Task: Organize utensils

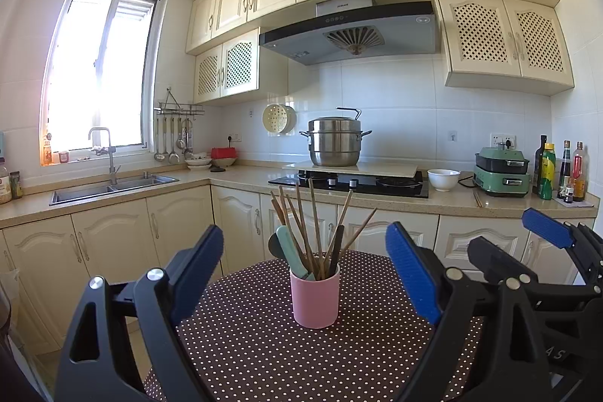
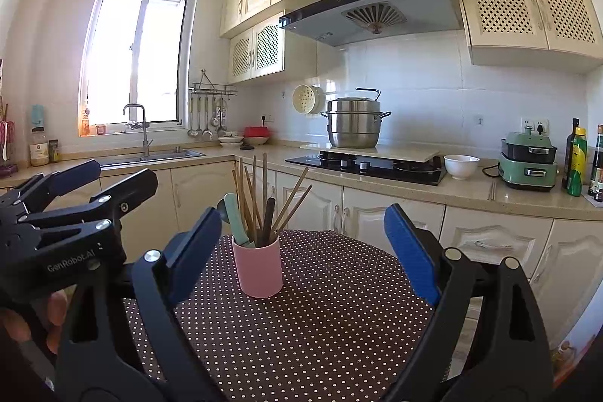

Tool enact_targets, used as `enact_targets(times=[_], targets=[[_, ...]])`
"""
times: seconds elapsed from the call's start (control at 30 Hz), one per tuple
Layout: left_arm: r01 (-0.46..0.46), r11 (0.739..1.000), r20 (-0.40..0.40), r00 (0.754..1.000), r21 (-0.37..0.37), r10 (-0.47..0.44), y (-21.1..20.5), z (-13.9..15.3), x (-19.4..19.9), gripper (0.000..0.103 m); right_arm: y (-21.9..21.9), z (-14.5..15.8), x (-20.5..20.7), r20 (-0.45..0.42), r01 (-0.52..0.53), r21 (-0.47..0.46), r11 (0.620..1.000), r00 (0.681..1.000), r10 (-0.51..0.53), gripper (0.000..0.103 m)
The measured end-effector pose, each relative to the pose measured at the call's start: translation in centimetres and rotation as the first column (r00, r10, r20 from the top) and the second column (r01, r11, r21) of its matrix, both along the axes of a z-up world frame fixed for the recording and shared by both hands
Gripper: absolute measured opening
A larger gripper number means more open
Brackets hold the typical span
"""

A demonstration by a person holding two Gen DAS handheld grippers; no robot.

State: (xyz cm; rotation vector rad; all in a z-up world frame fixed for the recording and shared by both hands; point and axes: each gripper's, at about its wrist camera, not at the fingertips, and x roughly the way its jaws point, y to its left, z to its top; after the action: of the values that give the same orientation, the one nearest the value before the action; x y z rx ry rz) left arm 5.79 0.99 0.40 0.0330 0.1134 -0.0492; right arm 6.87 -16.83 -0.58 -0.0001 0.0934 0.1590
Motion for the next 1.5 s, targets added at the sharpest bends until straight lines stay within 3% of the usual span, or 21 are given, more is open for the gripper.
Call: enact_targets(times=[1.5], targets=[[0.004,1.000,-0.005,1.000,0.002,-0.004,0.08,-0.43,0.00,0.086,-0.10,-0.44,-0.23,-0.015,-0.003,0.008,1.000,1.000,0.003,0.087]])
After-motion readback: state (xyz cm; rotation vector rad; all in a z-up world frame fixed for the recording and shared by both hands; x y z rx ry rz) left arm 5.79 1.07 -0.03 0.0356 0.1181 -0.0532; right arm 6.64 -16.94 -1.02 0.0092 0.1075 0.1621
